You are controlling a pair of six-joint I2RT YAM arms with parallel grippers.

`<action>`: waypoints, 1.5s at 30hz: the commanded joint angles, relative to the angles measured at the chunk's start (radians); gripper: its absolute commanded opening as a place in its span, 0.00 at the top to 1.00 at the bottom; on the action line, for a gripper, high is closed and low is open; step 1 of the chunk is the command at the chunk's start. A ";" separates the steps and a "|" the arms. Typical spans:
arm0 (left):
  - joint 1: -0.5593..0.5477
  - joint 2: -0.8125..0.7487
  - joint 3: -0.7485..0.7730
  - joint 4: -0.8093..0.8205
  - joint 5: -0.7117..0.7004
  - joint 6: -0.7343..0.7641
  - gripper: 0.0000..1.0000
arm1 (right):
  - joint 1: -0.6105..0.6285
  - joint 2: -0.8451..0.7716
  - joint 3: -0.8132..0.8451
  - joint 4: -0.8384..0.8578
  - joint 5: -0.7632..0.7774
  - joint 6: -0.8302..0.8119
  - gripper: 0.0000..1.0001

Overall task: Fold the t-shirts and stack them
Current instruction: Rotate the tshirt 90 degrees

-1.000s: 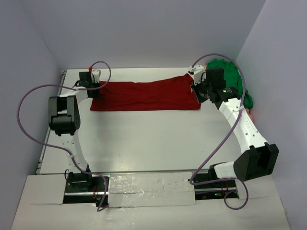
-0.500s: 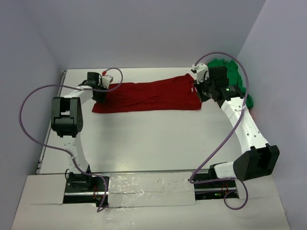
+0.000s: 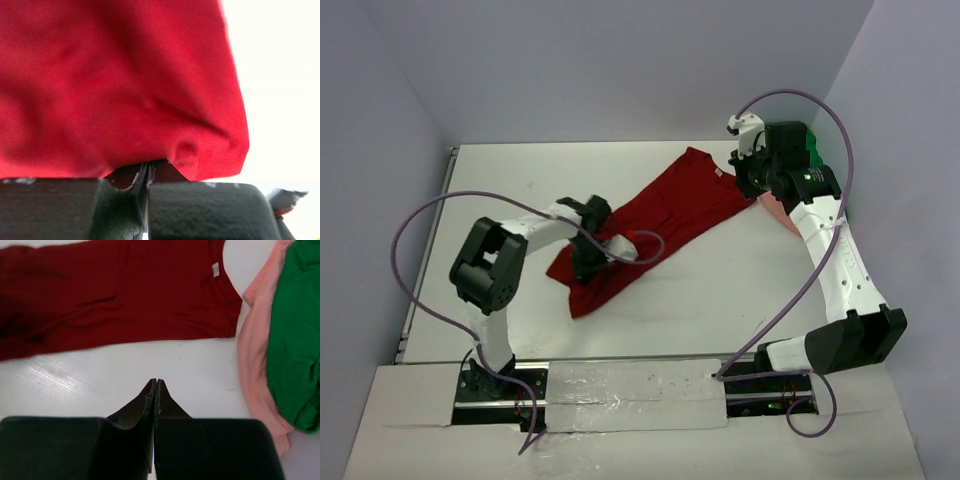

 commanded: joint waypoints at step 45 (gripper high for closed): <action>-0.346 -0.106 0.067 -0.077 0.505 -0.218 0.52 | -0.006 0.134 -0.039 -0.041 -0.137 0.110 0.66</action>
